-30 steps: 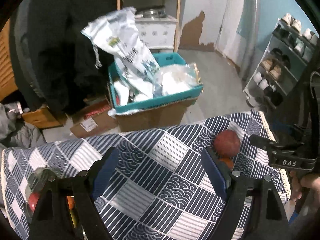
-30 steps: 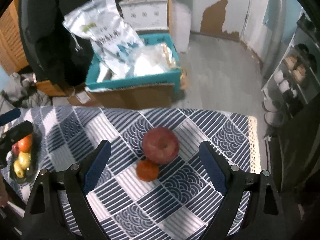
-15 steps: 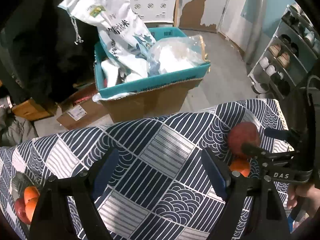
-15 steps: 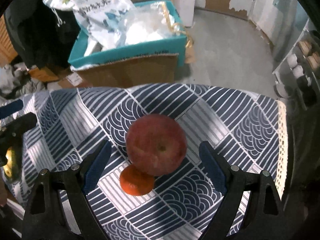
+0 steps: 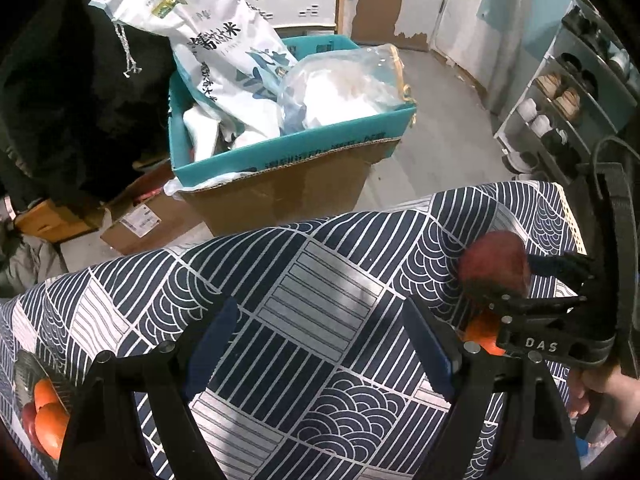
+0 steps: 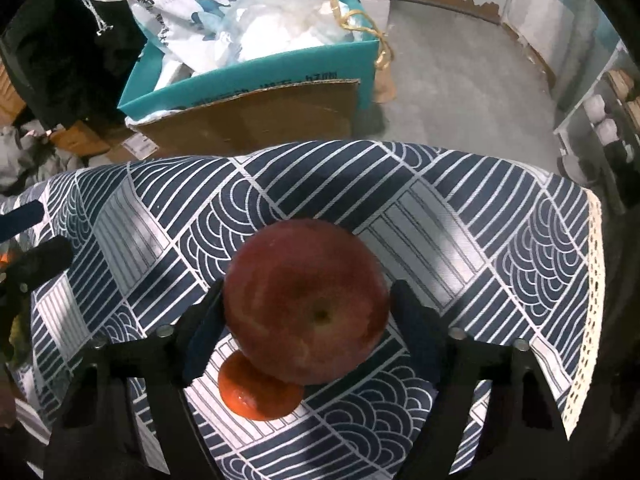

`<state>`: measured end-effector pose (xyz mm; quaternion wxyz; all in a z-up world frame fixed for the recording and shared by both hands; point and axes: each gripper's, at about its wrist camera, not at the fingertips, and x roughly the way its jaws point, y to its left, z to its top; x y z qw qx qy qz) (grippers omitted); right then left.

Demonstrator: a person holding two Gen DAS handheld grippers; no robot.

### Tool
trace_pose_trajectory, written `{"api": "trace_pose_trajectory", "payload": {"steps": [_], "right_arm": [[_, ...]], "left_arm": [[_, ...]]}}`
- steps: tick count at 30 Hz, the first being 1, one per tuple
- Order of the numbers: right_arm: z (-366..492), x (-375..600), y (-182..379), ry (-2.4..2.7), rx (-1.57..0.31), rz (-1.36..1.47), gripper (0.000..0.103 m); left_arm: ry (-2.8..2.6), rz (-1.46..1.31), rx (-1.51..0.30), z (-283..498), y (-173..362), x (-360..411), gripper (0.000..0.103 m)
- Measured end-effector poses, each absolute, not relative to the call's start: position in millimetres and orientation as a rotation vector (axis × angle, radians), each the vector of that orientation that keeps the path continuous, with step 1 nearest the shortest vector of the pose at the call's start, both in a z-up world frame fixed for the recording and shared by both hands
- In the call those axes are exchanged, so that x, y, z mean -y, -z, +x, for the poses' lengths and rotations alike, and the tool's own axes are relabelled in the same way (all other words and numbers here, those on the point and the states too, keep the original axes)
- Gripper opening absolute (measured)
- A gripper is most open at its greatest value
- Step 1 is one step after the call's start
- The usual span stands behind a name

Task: Organize fruits
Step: 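Close right tool on the red apple while left tool closes on the small tangerine, then lift the red apple with right tool while left tool lifts the tangerine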

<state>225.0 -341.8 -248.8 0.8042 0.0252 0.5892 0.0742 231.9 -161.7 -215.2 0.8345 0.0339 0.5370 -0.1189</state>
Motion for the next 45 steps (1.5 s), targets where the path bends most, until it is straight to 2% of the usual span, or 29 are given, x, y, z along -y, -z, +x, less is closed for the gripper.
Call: {"api": "trace_pose_trajectory", "payload": {"steps": [23, 40, 43, 45], "right_arm": [[174.8, 401.3, 220.8, -0.005, -1.187, 0.124, 0.075], [124.1, 434.1, 221.7, 0.077, -1.185, 0.175, 0.075], [122.4, 435.3, 219.9, 0.08, -1.178, 0.19, 0.075], [122.4, 434.8, 219.1, 0.082, -1.174, 0.199, 0.075]], "left_arm": [[0.396, 0.052, -1.197, 209.4, 227.8, 230.2, 0.086], [0.438, 0.119, -1.255, 188.5, 259.9, 281.2, 0.086], [0.429, 0.12, -1.273, 187.0, 268.9, 284.8, 0.079], [0.437, 0.114, -1.289, 185.9, 273.7, 286.2, 0.07]]}}
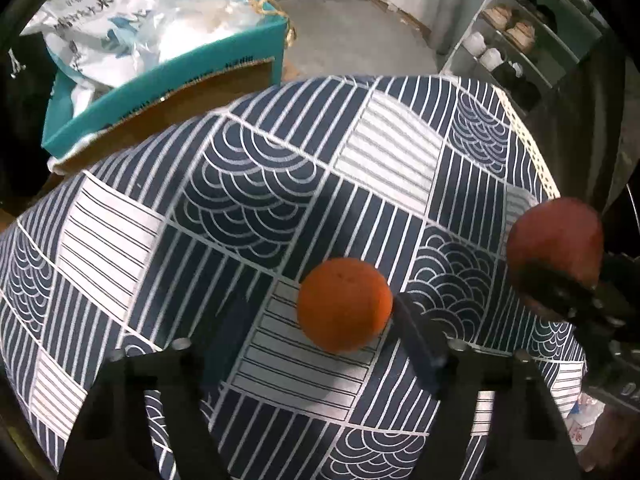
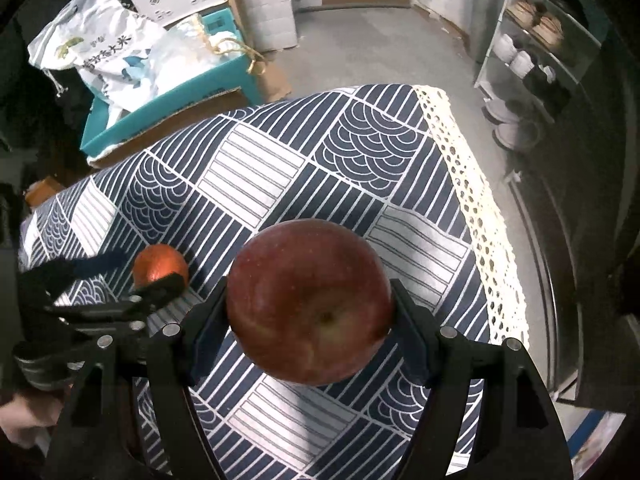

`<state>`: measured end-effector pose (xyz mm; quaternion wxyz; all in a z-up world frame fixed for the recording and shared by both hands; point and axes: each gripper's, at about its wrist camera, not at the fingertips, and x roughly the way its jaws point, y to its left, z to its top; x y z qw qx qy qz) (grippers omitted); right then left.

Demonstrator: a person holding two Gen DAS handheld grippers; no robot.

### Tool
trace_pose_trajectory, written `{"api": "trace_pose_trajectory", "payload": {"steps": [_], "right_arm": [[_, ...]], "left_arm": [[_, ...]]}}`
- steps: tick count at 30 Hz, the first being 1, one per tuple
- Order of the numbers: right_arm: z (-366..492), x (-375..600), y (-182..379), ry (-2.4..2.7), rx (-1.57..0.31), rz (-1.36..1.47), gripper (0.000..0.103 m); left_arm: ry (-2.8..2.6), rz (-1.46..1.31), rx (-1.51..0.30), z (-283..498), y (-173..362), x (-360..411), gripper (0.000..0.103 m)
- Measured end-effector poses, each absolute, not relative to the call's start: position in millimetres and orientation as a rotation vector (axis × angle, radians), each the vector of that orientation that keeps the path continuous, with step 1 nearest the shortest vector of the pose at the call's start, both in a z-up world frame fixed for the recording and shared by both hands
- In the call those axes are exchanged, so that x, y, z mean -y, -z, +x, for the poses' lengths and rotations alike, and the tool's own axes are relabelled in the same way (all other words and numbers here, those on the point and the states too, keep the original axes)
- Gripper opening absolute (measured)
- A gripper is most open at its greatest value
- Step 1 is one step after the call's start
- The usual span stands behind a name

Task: Organize fruits
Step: 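Lift the red apple with right tool while left tool lifts the tangerine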

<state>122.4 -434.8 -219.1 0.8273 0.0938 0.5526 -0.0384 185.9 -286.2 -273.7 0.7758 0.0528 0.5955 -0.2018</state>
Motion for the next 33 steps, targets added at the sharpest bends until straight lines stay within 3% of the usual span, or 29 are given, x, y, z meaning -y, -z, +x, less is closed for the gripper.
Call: {"api": "trace_pose_trajectory", "payload": {"steps": [6, 19, 33], "right_arm": [[123.1, 430.8, 216.6, 0.069, -1.164, 0.185, 0.075], [120.1, 422.8, 205.7, 0.054, -1.141, 0.138, 0.075], [114.0, 397.0, 168.6, -0.003, -1.054, 0.077, 0.075]], "left_arm": [[0.489, 0.085, -1.29, 182.1, 270.6, 290.6, 0.047], [0.472, 0.127, -1.222, 170.4, 250.3, 281.9, 0.046], [0.451, 0.129, -1.062, 151.2, 183.5, 238.1, 0.045]]}}
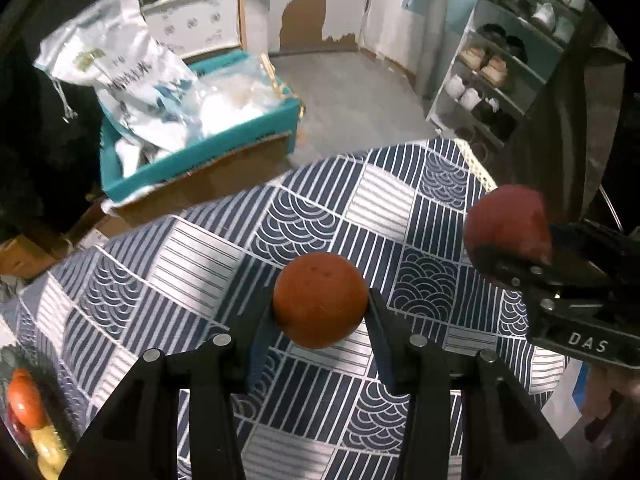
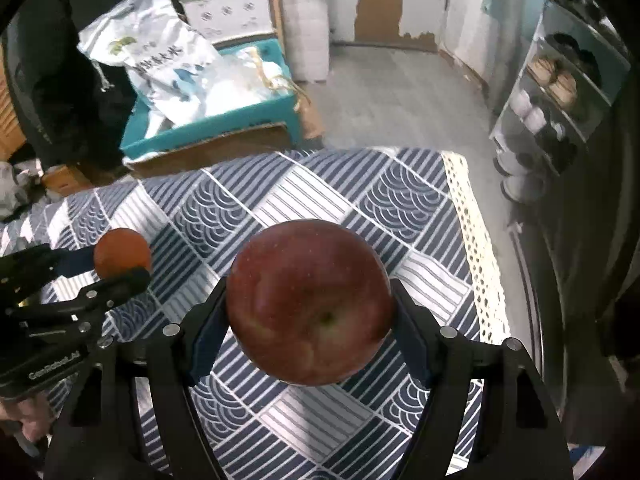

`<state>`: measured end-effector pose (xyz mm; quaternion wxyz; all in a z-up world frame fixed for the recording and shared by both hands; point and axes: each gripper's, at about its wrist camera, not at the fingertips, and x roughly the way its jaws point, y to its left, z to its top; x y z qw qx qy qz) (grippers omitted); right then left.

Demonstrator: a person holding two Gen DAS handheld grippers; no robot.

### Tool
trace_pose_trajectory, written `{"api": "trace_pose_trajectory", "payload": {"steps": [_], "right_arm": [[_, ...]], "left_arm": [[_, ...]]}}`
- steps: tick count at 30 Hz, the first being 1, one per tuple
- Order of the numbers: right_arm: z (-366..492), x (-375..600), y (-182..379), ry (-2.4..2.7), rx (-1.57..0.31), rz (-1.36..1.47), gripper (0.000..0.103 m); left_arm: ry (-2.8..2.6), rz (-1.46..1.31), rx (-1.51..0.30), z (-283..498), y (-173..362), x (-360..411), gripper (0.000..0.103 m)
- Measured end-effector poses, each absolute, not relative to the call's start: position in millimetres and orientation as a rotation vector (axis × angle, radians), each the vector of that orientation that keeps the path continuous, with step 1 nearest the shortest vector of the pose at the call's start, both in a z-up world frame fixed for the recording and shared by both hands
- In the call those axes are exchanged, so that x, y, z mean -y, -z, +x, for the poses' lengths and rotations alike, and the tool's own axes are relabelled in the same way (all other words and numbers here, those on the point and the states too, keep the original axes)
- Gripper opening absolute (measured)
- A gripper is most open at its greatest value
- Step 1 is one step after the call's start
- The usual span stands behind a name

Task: Organize fruits
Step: 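Lift the red apple with right tool while left tool lifts the tangerine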

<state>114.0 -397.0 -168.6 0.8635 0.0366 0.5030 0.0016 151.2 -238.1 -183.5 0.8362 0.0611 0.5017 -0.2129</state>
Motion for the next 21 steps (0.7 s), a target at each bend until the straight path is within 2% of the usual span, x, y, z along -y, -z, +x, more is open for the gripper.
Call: {"api": "trace_pose_trajectory", "payload": {"steps": [21], "right_arm": [[99.7, 343.8, 88.5, -0.145, -0.892, 0.026, 0.075]], "left_arm": [[0.402, 0.104, -0.886, 113.8, 93.4, 184.4, 0.045]]}}
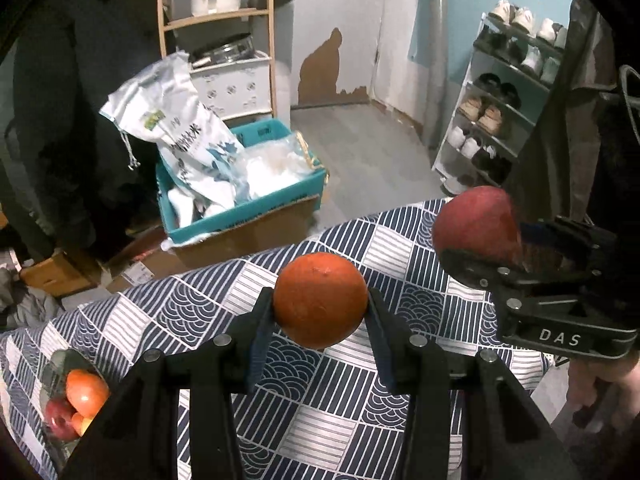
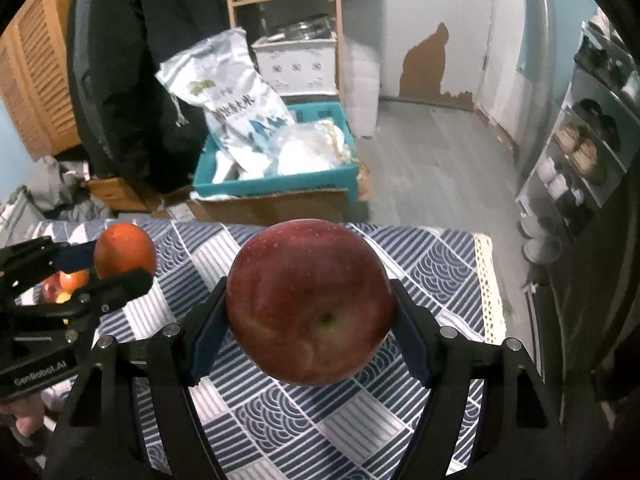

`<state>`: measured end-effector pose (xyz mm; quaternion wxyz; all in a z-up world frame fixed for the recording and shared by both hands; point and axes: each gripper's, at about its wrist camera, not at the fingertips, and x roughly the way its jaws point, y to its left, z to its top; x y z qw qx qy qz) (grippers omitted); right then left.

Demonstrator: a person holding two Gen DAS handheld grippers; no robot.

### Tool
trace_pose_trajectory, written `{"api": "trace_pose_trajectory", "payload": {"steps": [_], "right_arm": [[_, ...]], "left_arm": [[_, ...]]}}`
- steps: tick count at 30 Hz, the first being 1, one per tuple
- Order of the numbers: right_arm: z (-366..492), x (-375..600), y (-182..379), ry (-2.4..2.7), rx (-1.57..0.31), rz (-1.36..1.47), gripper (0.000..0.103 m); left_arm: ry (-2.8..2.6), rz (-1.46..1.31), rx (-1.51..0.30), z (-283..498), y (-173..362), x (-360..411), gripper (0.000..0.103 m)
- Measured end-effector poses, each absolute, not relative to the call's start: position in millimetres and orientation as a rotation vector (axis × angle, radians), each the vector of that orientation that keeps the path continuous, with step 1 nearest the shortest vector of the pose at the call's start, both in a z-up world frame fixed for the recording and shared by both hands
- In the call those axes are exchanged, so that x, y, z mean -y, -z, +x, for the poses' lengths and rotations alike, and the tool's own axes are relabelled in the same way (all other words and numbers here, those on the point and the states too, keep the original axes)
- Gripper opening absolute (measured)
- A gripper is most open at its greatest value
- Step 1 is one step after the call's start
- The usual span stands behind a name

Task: Organize fruits
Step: 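Lift the red apple with right tool while left tool lifts the tangerine, then carry the red apple over the glass bowl with right tool while left tool carries the tangerine there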

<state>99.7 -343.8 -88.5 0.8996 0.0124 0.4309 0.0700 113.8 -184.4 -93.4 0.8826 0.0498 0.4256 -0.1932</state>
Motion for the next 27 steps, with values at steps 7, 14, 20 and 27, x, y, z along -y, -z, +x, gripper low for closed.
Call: {"api": "trace_pose_trajectory", "payload": {"steps": [7, 14, 20, 27], "right_arm": [[96.7, 330.5, 71.0, -0.19, -0.857, 0.024, 0.075], [94.6, 309.3, 58.7, -0.25, -0.83, 0.008, 0.075], [92.1, 282.2, 47.3, -0.296, -0.811, -0.023, 0.075], [90.2, 251.9, 35.5, -0.351, -0.792, -0.047, 0.075]], "left_arm": [[0.383, 0.062, -0.873, 108.1, 74.6, 165.7, 0.045], [0.333, 0.064, -0.84, 99.6, 56.3, 143.1, 0.045], [0.276, 0.055, -0.819, 92.5, 46.3, 112.1, 0.045], [0.227, 0.035, -0.813, 82.0, 42.4, 76.3, 0.045]]}}
